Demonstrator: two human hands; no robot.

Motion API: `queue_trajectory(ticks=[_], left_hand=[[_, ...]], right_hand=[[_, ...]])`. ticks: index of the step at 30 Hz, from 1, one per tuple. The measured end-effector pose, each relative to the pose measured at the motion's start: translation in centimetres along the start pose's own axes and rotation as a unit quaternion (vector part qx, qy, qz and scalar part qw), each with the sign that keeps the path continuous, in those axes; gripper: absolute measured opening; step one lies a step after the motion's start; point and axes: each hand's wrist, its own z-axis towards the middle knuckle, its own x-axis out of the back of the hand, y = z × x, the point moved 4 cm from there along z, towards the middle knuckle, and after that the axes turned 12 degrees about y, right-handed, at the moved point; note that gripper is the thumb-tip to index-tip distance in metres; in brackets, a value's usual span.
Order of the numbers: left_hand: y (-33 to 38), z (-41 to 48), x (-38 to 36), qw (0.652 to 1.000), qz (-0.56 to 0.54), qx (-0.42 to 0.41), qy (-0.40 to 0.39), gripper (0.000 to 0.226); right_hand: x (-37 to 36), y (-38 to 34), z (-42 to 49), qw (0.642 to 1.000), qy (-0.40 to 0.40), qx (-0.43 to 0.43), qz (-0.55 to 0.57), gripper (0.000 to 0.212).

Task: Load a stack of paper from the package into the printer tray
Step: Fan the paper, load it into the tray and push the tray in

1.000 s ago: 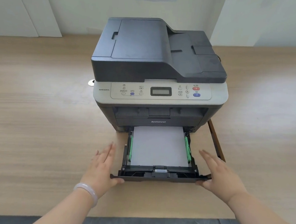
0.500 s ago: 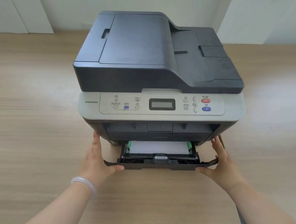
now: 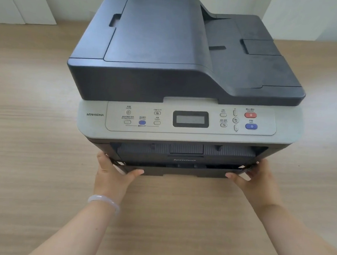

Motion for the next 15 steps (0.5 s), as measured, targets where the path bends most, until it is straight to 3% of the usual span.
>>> queue_trajectory(ticks=[6, 15], left_hand=[[0.7, 0.4, -0.4, 1.000, 0.001, 0.012, 0.026, 0.082], [1.3, -0.1, 0.2, 1.000, -0.005, 0.008, -0.014, 0.076]], right_hand=[[-0.5, -0.5, 0.7, 0.999, 0.042, -0.005, -0.024, 0.077], [-0.2, -2.0, -0.3, 0.999, 0.016, -0.009, -0.027, 0.079]])
